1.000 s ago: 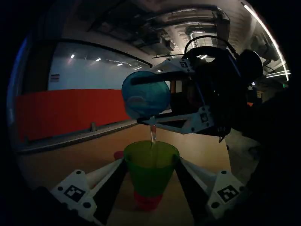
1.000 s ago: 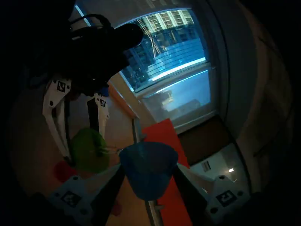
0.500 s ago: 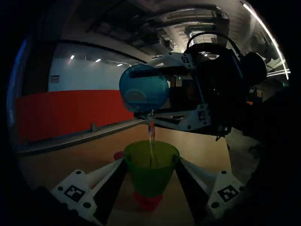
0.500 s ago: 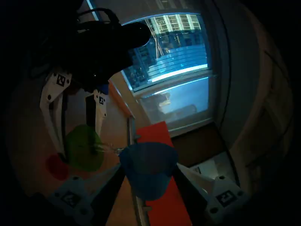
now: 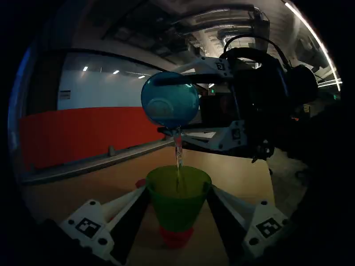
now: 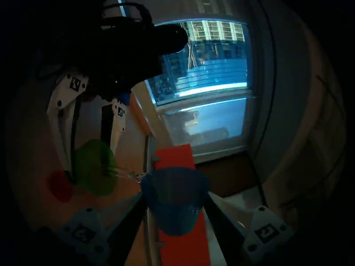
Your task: Pour water
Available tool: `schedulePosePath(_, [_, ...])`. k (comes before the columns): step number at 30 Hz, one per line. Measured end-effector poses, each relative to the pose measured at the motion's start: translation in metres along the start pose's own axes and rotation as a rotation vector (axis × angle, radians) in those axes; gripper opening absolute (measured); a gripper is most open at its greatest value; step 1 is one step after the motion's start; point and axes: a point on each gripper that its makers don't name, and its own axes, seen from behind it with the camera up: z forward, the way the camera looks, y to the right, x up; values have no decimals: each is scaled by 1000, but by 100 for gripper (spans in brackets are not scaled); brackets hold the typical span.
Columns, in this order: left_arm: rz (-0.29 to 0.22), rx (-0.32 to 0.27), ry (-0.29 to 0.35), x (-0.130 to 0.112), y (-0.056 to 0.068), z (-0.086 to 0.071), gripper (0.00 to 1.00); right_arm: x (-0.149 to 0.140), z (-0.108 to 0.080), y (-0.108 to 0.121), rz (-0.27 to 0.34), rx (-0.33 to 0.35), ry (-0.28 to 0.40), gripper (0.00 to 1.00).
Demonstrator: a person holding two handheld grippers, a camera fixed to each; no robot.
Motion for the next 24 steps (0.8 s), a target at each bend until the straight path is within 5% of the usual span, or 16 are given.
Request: schedulePosePath(24, [11,2,7,8,3,-3,85,16,-5,12,-155,-47,11,87])
